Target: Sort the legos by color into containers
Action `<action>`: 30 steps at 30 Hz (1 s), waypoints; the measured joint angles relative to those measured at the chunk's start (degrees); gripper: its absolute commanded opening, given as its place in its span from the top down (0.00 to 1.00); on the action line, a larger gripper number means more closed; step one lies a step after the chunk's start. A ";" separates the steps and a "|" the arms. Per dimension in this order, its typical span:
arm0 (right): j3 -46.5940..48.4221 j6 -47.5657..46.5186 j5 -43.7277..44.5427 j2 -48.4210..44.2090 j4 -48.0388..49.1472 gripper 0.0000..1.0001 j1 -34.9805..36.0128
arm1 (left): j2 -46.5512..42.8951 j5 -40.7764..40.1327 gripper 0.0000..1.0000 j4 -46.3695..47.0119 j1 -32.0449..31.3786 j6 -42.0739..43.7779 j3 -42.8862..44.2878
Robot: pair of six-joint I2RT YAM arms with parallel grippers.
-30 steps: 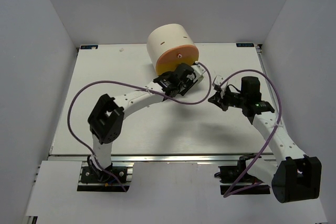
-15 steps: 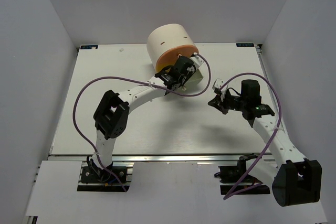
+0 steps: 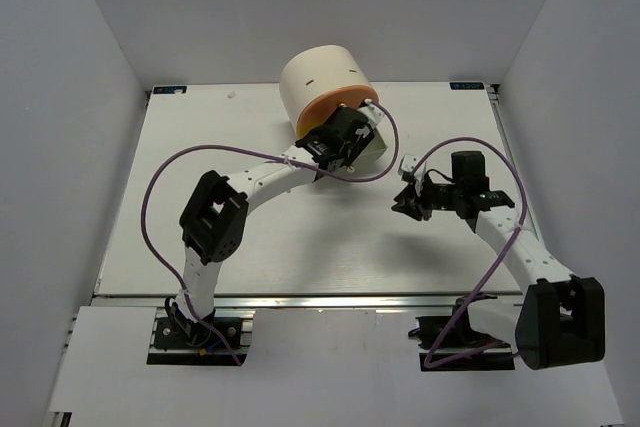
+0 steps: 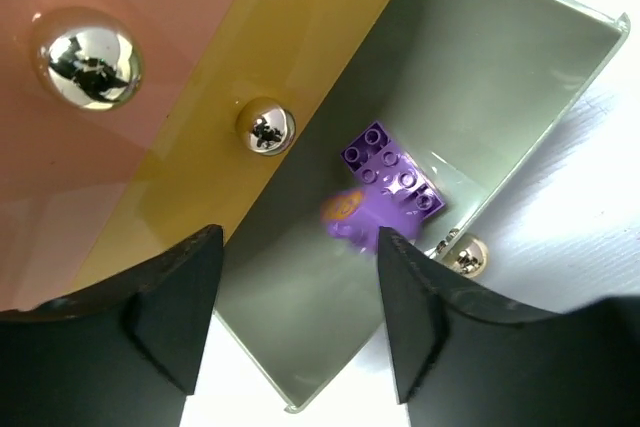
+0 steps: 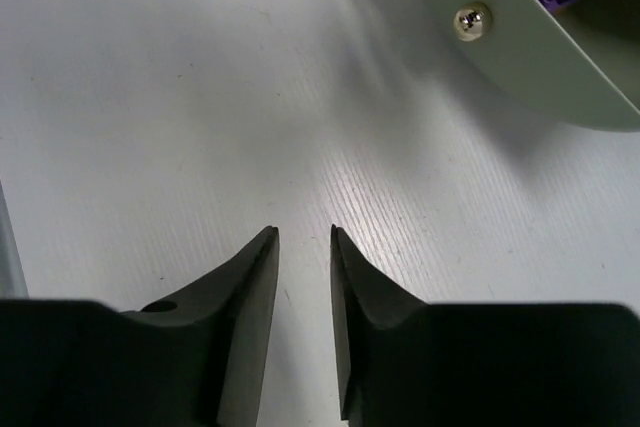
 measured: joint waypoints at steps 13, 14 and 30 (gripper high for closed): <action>20.63 -15.63 1.40 26.95 0.44 1.00 3.48 | -24.20 8.37 0.50 -3.91 0.13 -19.43 -15.23; 22.84 -16.04 2.34 29.27 0.68 1.00 4.07 | -29.38 8.96 0.35 -4.04 0.13 -21.62 -18.78; 29.22 -4.81 25.79 42.86 22.64 1.00 12.07 | -71.08 7.78 0.16 -7.96 0.15 -49.05 -54.23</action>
